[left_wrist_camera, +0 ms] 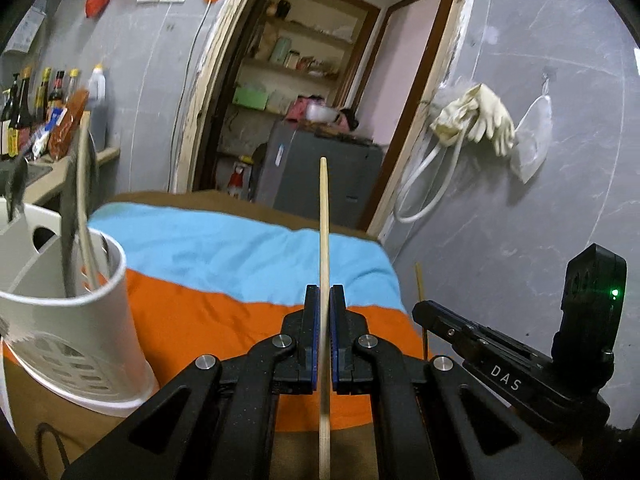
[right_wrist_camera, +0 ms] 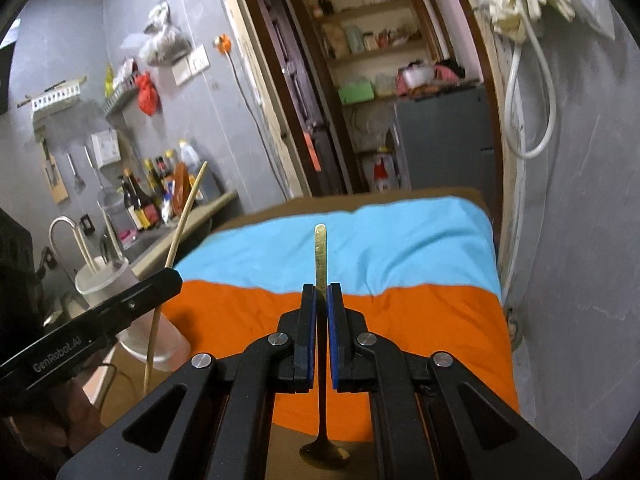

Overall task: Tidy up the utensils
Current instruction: 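Grasp the wooden chopstick with the left gripper while the right grasps the gold spoon, then drop the chopstick into the caddy with the left gripper while the right drops the gold spoon in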

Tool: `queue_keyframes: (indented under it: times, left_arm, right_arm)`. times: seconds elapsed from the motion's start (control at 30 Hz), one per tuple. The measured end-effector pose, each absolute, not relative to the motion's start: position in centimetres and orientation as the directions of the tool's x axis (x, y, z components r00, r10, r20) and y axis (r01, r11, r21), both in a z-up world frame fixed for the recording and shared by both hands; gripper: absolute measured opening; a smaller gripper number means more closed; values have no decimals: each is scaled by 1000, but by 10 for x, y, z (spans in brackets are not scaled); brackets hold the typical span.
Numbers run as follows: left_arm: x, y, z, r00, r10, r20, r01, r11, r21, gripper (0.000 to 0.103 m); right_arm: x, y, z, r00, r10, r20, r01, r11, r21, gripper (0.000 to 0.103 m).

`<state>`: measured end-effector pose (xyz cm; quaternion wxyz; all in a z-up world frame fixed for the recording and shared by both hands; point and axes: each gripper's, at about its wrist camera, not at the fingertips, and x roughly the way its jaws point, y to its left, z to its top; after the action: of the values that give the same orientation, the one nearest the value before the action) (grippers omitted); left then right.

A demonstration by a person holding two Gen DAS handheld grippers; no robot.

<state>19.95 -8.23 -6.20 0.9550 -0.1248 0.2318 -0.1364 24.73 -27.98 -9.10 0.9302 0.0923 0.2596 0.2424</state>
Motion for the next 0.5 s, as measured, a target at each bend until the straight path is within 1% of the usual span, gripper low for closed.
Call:
queue_keyframes:
  times: [0.3, 0.5]
  left_arm:
    - [180, -51, -24, 899, -315, -305, 213, 922, -324, 2]
    - [169, -5, -1, 935, -268, -232, 176, 919, -354, 2]
  right_arm:
    - [229, -254, -58, 785, 521, -334, -438, 849, 295, 3]
    - [219, -232, -30, 788, 565, -243, -489, 815, 311, 3]
